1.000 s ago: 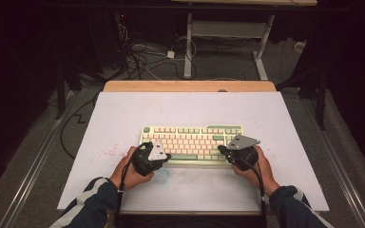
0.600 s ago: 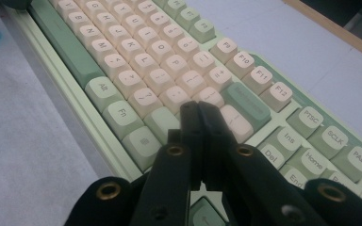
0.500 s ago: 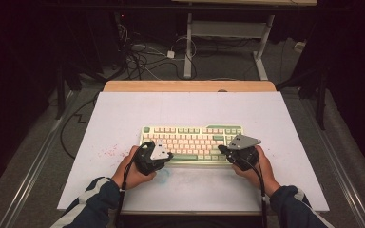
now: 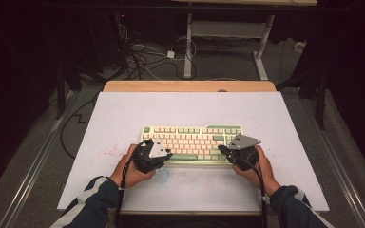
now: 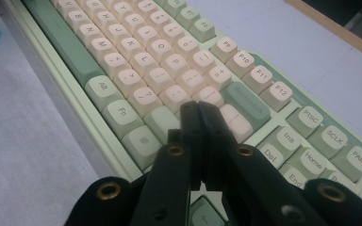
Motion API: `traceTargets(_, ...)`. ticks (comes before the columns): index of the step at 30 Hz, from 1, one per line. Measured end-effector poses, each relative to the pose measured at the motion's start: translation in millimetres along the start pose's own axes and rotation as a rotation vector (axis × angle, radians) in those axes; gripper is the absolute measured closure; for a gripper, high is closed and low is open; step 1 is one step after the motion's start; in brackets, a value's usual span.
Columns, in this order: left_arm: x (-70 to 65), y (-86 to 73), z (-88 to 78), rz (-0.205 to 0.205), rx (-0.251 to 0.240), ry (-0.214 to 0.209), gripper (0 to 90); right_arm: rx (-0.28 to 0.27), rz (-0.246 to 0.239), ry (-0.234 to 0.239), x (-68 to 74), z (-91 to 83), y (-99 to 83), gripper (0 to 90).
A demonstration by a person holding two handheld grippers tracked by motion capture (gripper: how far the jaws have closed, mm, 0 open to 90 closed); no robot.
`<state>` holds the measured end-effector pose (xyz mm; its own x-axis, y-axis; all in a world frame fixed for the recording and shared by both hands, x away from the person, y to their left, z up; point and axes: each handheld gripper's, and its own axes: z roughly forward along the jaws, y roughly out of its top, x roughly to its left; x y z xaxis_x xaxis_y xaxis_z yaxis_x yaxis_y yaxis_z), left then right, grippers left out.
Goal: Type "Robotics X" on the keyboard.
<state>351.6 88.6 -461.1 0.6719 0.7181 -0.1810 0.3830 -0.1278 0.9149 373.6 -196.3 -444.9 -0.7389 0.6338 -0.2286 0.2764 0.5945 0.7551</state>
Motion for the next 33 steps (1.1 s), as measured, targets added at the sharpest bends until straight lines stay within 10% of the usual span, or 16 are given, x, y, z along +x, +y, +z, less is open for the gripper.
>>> traceTargets(22,32.5,1.3,-28.8,-0.066,-0.054,0.093,23.0,0.041,0.0,-0.003,1.0,12.1,-5.5,90.0)
traceTargets(26,36.3,2.3,-34.0,-0.071,-0.069,0.105,27.2,0.039,-0.001,-0.004,1.1,12.2,-5.8,90.0)
traceTargets(33,36.0,7.1,-29.3,-0.082,-0.024,0.066,66.7,0.04,-0.005,-0.005,1.3,12.3,-5.7,90.0)
